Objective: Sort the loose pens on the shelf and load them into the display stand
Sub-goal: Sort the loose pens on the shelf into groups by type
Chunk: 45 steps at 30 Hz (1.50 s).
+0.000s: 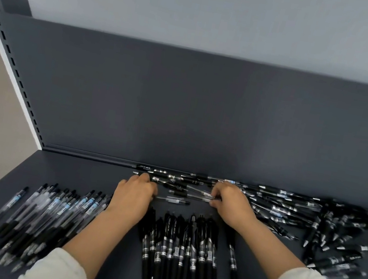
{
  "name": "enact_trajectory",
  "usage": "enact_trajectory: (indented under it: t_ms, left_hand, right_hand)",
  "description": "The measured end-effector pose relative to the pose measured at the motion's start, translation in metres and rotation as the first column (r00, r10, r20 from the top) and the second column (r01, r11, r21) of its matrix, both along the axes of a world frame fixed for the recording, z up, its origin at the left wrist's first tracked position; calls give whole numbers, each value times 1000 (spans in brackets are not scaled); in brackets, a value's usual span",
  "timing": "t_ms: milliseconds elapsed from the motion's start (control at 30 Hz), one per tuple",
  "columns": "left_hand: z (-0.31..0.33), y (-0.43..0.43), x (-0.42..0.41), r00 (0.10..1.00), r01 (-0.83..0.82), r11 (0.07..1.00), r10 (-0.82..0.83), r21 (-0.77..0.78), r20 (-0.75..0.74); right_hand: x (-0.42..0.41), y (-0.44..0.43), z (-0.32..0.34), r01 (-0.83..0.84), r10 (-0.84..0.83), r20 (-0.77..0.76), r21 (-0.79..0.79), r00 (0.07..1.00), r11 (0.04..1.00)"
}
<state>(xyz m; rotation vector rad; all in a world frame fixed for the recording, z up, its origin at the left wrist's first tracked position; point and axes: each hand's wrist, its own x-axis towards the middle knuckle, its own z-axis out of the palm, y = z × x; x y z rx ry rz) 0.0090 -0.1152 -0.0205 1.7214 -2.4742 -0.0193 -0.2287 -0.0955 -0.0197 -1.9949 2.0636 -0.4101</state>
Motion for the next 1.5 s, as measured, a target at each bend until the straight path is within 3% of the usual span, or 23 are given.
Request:
enact_trajectory:
  t_ms: [200,500,633,800,967,1100,1233,1333,1400,1500]
  left_hand:
    - [7,3,2,997,-27,1000,26,-8,-76]
    - [35,20,-5,943,-34,999,35,7,-332]
    - [46,28,-20,890,31,999,-47,-41,-454]
    - [64,39,-34,809,97,987,-154,-130,-567]
    - [73,56,-19,813,183,983,-166,-25,-558]
    - [69,69,15,804,177,981,-97,81,-587]
    - [60,82,57,733,86,987,32,139,-679]
    - [57,95,86,645,-10,983,146,183,-750]
    - [51,101,104,615,-117,978,207,172,-761]
    - [33,102,123,662,-324,944,278,69,-696]
  right_hand:
    - [-3,-5,3,-2,3,-7,86,1000,996]
    - [-15,11,10,88,-88,-29,4,996,996]
    - [-18,24,37,115,-119,-57,-75,991,991]
    - [-3,43,80,-52,45,-44,-179,998,982]
    - [25,54,98,-200,213,46,-198,976,960]
    - [57,51,97,-165,205,276,-163,939,973]
    - [100,41,79,-124,146,496,-77,856,989]
    - [135,32,66,-117,68,764,9,642,993]
    - [159,29,62,-143,15,865,65,501,988]
    - [193,21,53,-178,-24,903,111,429,978]
